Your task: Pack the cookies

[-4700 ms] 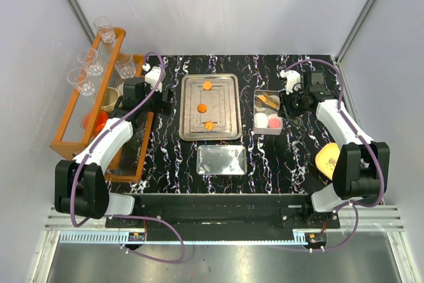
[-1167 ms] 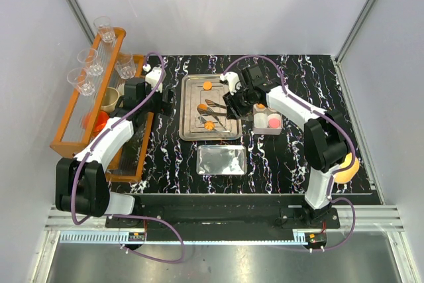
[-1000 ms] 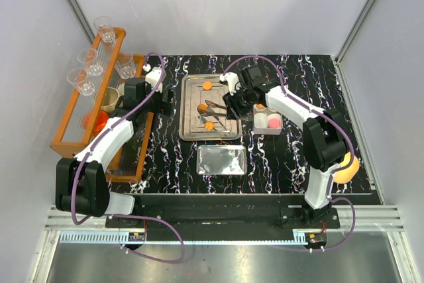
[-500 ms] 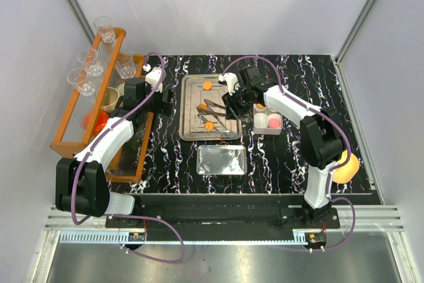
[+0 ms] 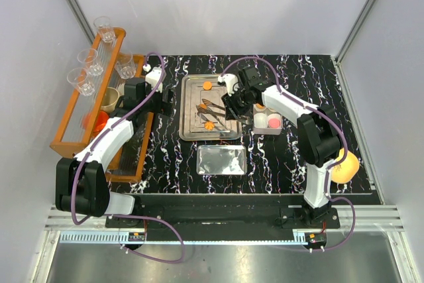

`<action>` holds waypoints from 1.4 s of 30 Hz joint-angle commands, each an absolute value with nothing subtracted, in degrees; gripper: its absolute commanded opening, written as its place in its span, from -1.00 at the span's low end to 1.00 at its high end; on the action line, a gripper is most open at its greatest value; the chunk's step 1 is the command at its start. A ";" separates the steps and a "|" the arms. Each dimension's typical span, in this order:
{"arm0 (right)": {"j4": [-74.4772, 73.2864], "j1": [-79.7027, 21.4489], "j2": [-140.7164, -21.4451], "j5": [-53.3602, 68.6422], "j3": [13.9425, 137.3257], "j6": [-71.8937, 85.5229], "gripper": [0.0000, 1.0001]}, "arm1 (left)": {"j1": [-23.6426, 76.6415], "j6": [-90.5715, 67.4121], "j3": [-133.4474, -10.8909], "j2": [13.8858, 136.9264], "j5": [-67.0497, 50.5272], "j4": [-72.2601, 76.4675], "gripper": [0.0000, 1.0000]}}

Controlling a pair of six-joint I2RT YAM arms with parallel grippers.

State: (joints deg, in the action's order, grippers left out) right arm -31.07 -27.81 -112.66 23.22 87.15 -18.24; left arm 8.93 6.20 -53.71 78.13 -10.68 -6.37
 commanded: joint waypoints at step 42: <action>-33.75 -27.78 -88.96 13.54 82.19 -19.16 -0.67 | 9.05 6.59 -55.02 77.34 -11.07 -4.57 0.98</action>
State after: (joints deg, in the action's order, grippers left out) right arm -34.15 -28.08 -95.53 17.08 84.82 -18.46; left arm 8.93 6.17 -53.71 78.13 -10.70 -6.42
